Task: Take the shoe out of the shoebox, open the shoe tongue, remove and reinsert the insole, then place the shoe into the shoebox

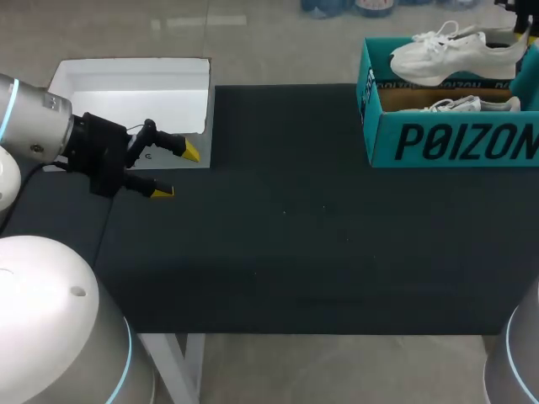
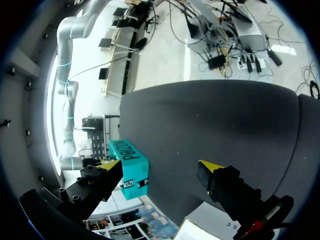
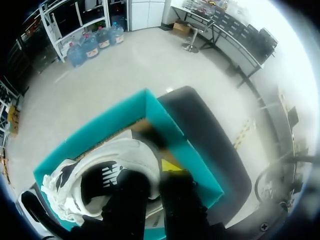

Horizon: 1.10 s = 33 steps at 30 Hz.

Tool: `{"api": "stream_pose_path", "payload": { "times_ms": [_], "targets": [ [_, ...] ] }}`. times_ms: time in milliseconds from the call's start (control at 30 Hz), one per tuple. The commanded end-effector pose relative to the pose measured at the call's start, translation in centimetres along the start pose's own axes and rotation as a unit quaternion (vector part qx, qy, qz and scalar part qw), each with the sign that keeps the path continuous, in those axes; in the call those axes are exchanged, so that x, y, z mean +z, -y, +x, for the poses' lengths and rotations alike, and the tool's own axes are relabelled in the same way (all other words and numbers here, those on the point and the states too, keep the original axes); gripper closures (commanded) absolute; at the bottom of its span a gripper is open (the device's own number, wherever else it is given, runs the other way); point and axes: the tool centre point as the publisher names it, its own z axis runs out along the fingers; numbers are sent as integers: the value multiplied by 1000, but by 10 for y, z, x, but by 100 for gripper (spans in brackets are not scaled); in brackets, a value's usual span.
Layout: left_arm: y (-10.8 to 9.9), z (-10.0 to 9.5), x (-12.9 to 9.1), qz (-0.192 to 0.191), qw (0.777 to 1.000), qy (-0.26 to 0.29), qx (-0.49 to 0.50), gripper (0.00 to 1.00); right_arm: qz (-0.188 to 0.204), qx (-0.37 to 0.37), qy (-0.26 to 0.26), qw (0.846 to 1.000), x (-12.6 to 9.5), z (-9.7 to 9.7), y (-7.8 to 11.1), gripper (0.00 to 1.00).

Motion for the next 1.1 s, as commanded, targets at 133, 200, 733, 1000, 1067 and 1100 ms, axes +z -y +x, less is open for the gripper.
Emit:
{"api": "stream_pose_path", "payload": {
  "times_ms": [133, 200, 733, 1000, 1067, 1100],
  "targets": [
    [0, 0, 0, 0, 1000, -2, 0, 0, 12, 0, 3, 1000, 20, 7, -9, 100],
    [0, 0, 0, 0, 1000, -2, 0, 0, 14, -1, 4, 1000, 23, 9, -8, 100],
    [0, 0, 0, 0, 1000, -2, 0, 0, 21, 4, 6, 1000, 50, 13, -16, 100],
    [0, 0, 0, 0, 1000, -2, 0, 0, 17, 6, 12, 1000, 63, 15, -19, 100],
    [0, 0, 0, 0, 1000, -2, 0, 0, 18, 7, 15, 1000, 67, 15, -19, 100],
    [0, 0, 0, 0, 1000, -2, 0, 0, 18, 7, 16, 1000, 68, 16, -19, 100]
  ]
}}
